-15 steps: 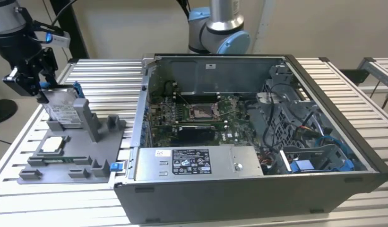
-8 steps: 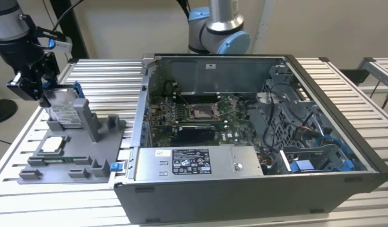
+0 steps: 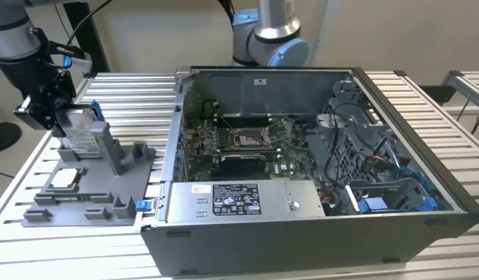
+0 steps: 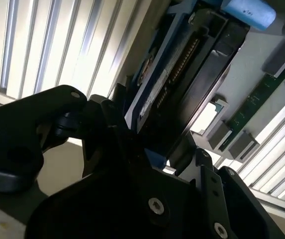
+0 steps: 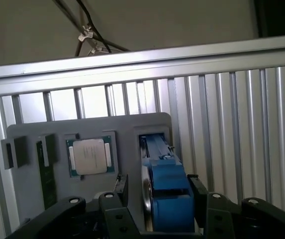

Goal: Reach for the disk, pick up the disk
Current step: 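Pick up the disk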

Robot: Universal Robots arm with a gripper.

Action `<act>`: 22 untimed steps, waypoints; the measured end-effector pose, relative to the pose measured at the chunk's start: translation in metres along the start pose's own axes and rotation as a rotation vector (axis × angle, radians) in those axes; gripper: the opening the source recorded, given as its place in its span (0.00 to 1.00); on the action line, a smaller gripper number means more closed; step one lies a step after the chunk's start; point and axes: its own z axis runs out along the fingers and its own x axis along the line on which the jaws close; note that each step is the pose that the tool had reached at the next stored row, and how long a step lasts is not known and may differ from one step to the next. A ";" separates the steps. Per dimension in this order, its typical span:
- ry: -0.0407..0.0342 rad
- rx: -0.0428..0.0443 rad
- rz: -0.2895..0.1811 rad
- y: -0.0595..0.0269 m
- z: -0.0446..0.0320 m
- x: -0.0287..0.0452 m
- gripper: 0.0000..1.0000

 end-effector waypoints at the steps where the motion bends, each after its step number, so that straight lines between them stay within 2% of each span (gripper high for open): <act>1: -0.0002 0.0000 -0.001 0.0000 0.0017 0.0000 1.00; 4: -0.0006 -0.0001 -0.002 0.0001 0.0059 0.0001 1.00; 7: -0.0004 -0.0004 -0.002 0.0001 0.0059 0.0002 1.00; 8: -0.0004 -0.0004 -0.002 0.0001 0.0060 0.0002 0.00; 22: -0.0006 -0.0002 -0.002 0.0001 0.0066 0.0002 0.00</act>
